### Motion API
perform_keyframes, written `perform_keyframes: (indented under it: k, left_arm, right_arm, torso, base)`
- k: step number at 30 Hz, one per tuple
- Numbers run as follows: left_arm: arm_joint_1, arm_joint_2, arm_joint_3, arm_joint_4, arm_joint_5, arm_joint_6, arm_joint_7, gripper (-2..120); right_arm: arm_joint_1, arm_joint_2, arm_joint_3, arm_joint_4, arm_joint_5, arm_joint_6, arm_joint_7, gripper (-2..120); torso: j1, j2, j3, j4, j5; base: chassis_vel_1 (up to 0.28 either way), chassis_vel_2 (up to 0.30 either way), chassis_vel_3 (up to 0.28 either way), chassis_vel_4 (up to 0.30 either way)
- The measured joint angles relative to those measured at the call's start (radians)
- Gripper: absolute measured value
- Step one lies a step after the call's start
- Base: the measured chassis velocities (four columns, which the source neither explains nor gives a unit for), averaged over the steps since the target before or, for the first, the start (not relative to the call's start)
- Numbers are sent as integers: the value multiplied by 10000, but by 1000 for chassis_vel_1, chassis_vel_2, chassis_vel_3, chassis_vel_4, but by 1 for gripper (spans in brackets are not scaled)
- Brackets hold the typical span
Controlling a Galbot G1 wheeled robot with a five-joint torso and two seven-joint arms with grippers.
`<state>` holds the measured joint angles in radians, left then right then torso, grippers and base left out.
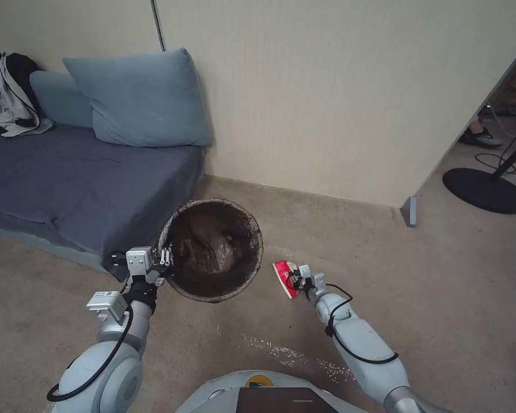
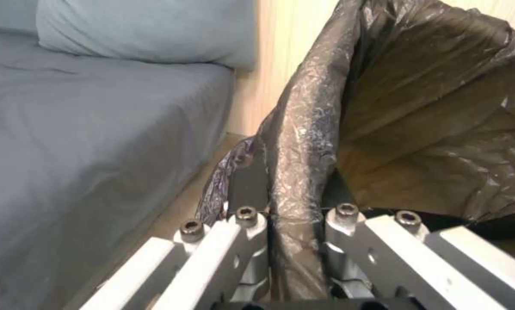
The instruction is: Pick up the trash bin, then pick up the garbage from the floor and place it into the trash bin.
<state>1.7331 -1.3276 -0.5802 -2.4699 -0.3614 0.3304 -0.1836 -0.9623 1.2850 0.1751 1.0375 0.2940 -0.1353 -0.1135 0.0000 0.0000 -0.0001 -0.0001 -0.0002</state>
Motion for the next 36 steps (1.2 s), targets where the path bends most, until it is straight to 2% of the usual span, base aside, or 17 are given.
perform_keyframes:
  k: [3,11,16,20,21,25,27,29,30,33,34,36]
  left_arm:
    - [1,-5,15,-4,2,0,0,7]
    - [43,-12,64,-59,22,0,-2,7]
    - [61,0,66,-64,29,-8,-15,7]
    - [68,44,100,-77,29,-11,-24,7]
    - [68,44,100,-77,29,-11,-24,7]
    - [57,-16,306,-77,90,-12,-53,7]
    - [57,-23,324,-77,95,-12,-57,7]
    - [65,-49,420,-75,149,-12,-69,7]
    - [65,-49,420,-75,149,-12,-69,7]
    - [46,35,473,-29,165,-13,-69,7]
    - [46,35,473,-29,165,-13,-69,7]
    - [8,86,524,3,165,-13,-70,7]
  right_arm:
    - [-22,-21,33,1,2,30,-4,0]
    - [-118,-74,95,110,5,49,9,0]
    - [-443,-248,172,1062,29,19,275,0]
    - [-1137,-945,354,3214,427,-180,484,0]
    - [-1137,-945,354,3214,427,-180,484,0]
    - [-1790,-1566,721,4626,547,-139,477,0]
    - [-1865,-1616,773,4765,561,-140,470,0]
    - [-2466,-1979,1146,5723,951,-209,398,0]
    - [-2466,-1979,1146,5723,951,-209,398,0]
    - [-3868,-2623,2074,7797,1792,-513,412,0]
    - [-3868,-2623,2074,7797,1792,-513,412,0]
    - [-4418,-2886,2438,8808,2098,-534,534,0]
  torso:
    - [0,0,0,1,1]
    - [0,0,0,2,3]
    - [0,-1,2,0,5]
    - [0,0,2,0,3]
    - [0,0,2,0,3]
    - [0,0,1,0,3]
    - [0,0,1,-1,4]
    - [0,0,0,2,2]
    - [0,0,0,2,2]
    - [0,0,0,-2,1]
    - [0,0,0,-2,1]
    - [0,0,0,-3,3]
  base:
    - [0,0,0,0]
    - [0,0,0,0]
    - [0,0,0,0]
    - [0,0,0,0]
    - [0,0,0,0]
    - [0,0,0,0]
    - [0,0,0,0]
    - [0,0,0,0]
    - [0,0,0,0]
    - [0,0,0,0]
    - [0,0,0,0]
    - [0,0,0,0]
